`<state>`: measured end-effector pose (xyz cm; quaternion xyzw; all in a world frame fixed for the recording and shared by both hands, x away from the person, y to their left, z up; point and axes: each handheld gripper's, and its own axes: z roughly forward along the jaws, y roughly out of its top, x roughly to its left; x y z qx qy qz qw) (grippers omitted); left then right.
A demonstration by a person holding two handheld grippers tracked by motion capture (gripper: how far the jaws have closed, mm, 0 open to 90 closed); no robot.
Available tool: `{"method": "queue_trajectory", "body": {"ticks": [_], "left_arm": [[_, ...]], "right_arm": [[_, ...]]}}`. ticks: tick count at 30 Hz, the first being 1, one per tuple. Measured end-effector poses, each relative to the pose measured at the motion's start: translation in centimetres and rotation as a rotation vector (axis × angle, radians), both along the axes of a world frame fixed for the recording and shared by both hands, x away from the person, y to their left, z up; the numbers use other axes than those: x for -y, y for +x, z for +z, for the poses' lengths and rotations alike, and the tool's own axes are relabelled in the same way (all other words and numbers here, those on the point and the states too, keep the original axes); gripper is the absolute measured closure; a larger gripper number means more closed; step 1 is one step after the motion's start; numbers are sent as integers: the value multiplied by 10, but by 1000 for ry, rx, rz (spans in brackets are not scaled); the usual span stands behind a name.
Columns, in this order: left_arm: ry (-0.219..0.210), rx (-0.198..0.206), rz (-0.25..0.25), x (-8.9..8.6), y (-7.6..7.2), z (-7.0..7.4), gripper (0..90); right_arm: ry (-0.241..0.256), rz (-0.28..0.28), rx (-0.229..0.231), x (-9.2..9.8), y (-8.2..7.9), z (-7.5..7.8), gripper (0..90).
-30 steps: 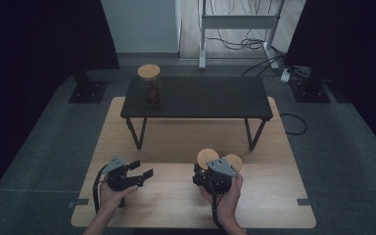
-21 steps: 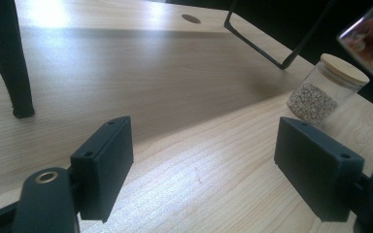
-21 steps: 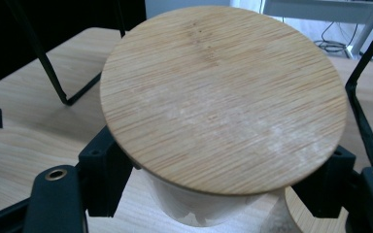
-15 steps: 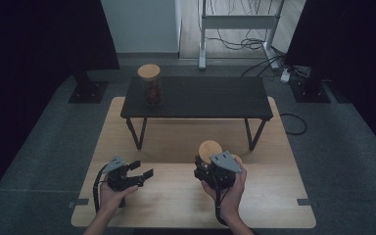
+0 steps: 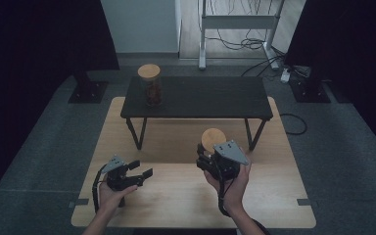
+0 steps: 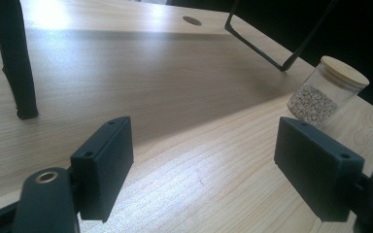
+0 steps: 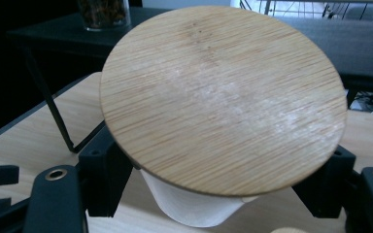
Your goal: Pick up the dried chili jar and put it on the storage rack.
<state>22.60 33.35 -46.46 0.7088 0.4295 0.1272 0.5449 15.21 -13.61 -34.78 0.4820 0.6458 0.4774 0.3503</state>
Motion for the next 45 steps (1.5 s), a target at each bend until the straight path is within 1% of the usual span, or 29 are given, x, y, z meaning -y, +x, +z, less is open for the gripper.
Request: {"method": "queue_trajectory", "body": {"ticks": [9,19,26,31,38,45], "left_arm": [[-2,0,3,-1,0,0,222],[-4,-2,8,-4,1,-1,222],[-5,0,12,-4,1,0,222],[-4,-2,14,-4,1,0,222],[-7,2,18,-6,0,0,222],[-10,-1,23,-8,1,0,222]], "right_arm": [[-5,-14,26,2,10,13,256],[-7,-29,42,1,23,24,256],[-7,-35,43,1,32,30,256],[-9,-40,35,1,39,35,256],[-23,-51,35,-1,48,42,256],[-25,-54,29,-4,61,46,256]]}}
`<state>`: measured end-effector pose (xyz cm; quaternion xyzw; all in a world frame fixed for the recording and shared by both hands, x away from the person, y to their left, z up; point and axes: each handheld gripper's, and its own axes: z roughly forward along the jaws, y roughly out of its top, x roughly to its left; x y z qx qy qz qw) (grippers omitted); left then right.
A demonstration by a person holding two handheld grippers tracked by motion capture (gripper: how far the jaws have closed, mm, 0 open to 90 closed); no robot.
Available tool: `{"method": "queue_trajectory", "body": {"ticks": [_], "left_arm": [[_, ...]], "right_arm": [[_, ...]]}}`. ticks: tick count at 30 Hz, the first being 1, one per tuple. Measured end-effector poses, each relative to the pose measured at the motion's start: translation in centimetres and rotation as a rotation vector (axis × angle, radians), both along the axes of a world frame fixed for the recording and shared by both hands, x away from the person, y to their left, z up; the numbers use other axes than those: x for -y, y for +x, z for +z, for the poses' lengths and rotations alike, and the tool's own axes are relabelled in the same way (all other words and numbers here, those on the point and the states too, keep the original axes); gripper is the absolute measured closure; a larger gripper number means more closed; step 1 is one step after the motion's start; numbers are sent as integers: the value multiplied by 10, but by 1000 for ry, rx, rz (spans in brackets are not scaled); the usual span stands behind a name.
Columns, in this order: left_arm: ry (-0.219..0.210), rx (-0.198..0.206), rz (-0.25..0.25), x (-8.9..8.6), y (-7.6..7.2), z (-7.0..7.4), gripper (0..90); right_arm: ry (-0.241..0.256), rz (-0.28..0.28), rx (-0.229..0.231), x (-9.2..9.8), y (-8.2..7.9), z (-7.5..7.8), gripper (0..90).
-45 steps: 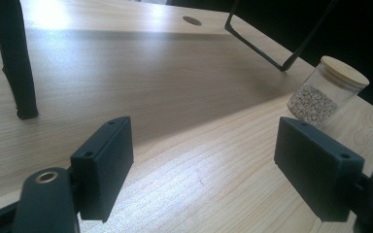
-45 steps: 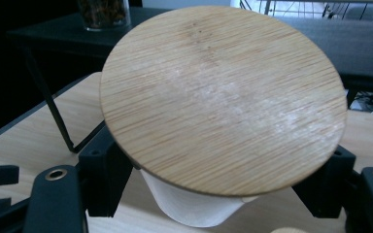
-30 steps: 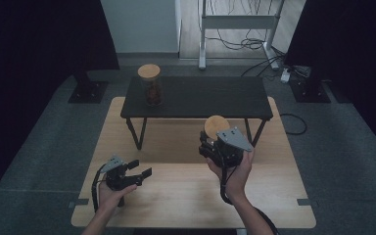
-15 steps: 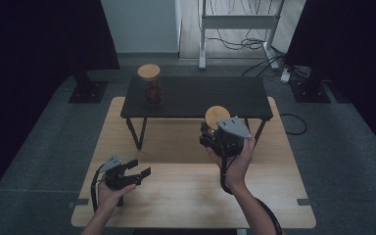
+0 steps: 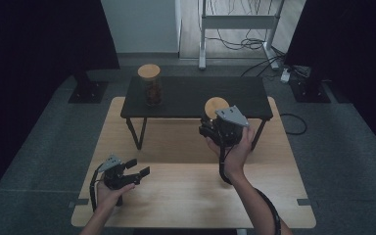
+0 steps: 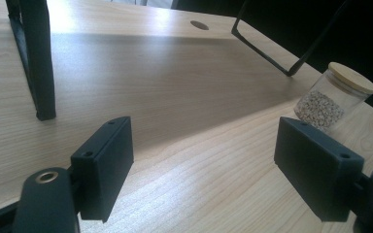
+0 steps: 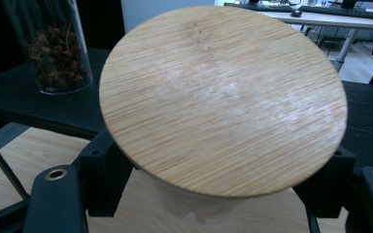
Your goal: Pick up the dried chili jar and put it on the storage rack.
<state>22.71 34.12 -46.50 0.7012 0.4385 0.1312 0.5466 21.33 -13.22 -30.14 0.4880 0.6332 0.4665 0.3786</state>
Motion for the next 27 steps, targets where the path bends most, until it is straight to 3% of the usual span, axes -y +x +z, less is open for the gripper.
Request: {"method": "queue_trajectory", "body": {"ticks": [27], "left_arm": [[3,-11,6,-2,3,-3,223]], "right_arm": [[-15,-39,-26,-7,51,8,256]]}}
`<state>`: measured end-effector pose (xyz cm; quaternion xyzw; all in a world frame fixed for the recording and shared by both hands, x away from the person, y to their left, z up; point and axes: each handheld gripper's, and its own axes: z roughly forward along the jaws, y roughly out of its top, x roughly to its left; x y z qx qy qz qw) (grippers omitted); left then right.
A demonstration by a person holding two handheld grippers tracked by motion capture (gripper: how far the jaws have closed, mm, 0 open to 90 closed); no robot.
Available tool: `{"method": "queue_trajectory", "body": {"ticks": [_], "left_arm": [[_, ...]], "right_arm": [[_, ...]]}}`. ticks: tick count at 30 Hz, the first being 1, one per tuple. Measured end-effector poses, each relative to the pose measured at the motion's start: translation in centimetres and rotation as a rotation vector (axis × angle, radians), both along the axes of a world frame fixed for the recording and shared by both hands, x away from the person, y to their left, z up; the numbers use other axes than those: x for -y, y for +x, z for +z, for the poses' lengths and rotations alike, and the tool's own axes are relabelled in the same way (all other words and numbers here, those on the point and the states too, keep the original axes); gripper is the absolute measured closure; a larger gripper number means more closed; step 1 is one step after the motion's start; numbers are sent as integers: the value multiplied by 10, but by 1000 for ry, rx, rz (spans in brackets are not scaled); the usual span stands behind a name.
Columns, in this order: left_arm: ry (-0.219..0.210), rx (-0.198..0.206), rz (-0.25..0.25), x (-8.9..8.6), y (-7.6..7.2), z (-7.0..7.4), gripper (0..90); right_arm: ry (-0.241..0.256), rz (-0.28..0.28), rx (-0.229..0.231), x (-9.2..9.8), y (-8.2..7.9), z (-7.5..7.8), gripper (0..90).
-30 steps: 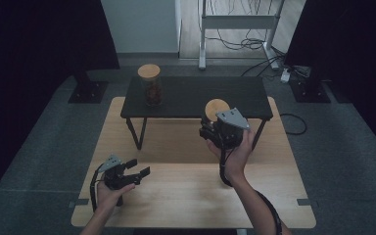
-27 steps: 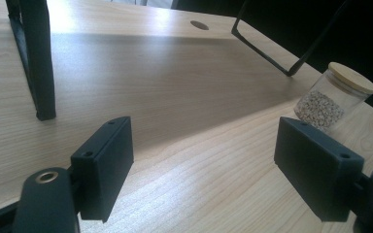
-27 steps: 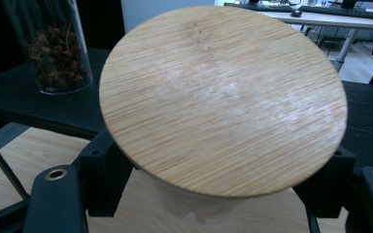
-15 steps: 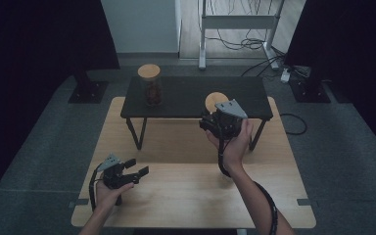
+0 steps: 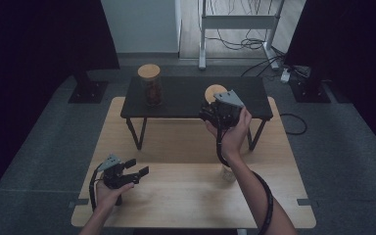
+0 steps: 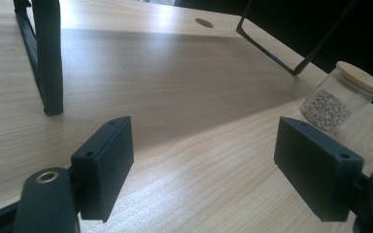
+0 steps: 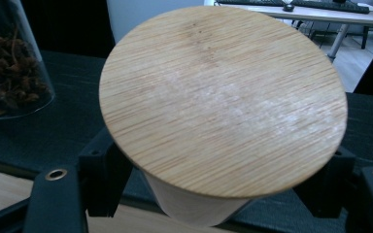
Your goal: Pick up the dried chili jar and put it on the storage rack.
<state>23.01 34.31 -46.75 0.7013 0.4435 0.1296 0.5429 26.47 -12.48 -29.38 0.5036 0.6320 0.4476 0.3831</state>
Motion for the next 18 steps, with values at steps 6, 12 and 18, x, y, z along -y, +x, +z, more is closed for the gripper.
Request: {"method": "queue_trajectory", "body": {"ticks": [6,12,18], "left_arm": [[1,0,-3,1,0,0,224],[2,-1,-2,1,0,0,224],[2,-5,2,1,0,-1,224]], "right_arm": [[-8,-3,-7,-4,12,2,256],[-12,-12,-21,-10,26,5,256],[-10,-10,-31,-14,39,8,255]]}}
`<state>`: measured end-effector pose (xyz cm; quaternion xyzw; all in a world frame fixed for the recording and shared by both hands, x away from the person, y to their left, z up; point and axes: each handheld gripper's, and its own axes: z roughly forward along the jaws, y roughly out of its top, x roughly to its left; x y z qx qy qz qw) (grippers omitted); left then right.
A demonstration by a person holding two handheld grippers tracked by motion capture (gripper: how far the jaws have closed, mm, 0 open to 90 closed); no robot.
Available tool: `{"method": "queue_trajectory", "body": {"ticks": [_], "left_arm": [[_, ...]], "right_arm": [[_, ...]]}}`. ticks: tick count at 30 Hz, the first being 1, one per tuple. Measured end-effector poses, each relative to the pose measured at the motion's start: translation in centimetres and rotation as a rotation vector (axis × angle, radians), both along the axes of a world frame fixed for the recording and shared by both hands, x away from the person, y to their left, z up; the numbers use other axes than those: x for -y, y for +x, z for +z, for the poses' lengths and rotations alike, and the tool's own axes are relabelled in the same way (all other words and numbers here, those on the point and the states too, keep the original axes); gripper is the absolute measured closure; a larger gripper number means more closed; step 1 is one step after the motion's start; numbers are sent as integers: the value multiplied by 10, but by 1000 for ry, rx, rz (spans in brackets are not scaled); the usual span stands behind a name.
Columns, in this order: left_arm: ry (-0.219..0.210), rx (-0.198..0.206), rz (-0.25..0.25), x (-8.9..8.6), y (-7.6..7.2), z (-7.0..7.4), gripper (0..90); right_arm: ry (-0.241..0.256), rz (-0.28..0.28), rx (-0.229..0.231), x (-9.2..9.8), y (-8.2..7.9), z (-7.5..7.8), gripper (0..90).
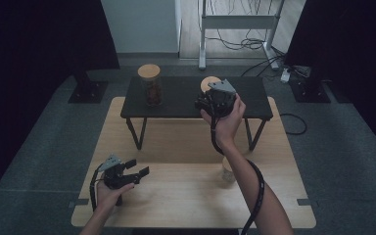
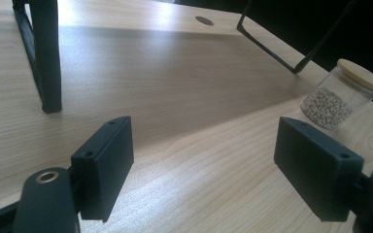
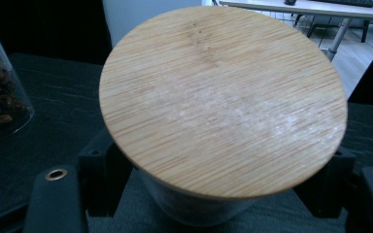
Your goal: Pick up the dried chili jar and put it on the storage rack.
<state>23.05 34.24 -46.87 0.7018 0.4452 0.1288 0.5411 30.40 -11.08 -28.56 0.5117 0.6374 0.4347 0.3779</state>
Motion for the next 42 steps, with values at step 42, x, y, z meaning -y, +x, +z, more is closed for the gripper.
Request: {"method": "queue_trajectory", "body": {"ticks": [42], "left_arm": [[4,0,2,-2,1,0,224]], "right_arm": [[-36,-3,-117,-15,62,13,255]]}}
